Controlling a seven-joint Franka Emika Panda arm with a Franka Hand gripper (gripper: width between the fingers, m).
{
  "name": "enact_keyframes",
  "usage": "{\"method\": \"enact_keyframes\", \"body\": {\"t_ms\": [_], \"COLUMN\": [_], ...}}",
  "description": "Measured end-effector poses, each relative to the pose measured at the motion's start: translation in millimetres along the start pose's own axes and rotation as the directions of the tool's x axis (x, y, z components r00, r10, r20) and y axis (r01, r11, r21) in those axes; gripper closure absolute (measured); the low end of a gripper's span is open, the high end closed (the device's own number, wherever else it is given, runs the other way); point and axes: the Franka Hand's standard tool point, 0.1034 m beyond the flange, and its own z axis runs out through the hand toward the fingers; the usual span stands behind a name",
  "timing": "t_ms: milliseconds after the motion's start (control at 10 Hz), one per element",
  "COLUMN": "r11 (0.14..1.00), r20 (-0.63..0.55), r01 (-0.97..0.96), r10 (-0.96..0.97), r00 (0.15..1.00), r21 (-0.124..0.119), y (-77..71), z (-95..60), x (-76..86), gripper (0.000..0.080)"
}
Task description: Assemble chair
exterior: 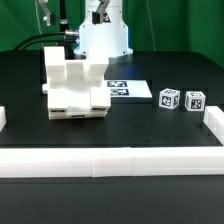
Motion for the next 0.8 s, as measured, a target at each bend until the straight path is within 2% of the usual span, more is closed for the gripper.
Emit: {"method": "enact_keyframes", "body": {"t_ms": [100, 400, 500, 800], "r11": [1.0, 1.0, 1.0, 0.999], "r20": [-0.014, -0.013, -0.024, -0.001], "r01": [-0.014, -0.01, -0.006, 0.001], "r10": [0.014, 0.01, 0.006, -0.001], "r00": [1.0, 1.0, 1.0, 1.0], "r21": [-0.005, -0.006, -0.022, -0.037], "y": [7.8, 6.1, 8.3, 10.7], "z": [2.2, 5.9, 14.5, 28.5], "x": [12.2, 9.5, 7.6, 12.6], "gripper": [0.015, 0.015, 0.015, 0.015]}}
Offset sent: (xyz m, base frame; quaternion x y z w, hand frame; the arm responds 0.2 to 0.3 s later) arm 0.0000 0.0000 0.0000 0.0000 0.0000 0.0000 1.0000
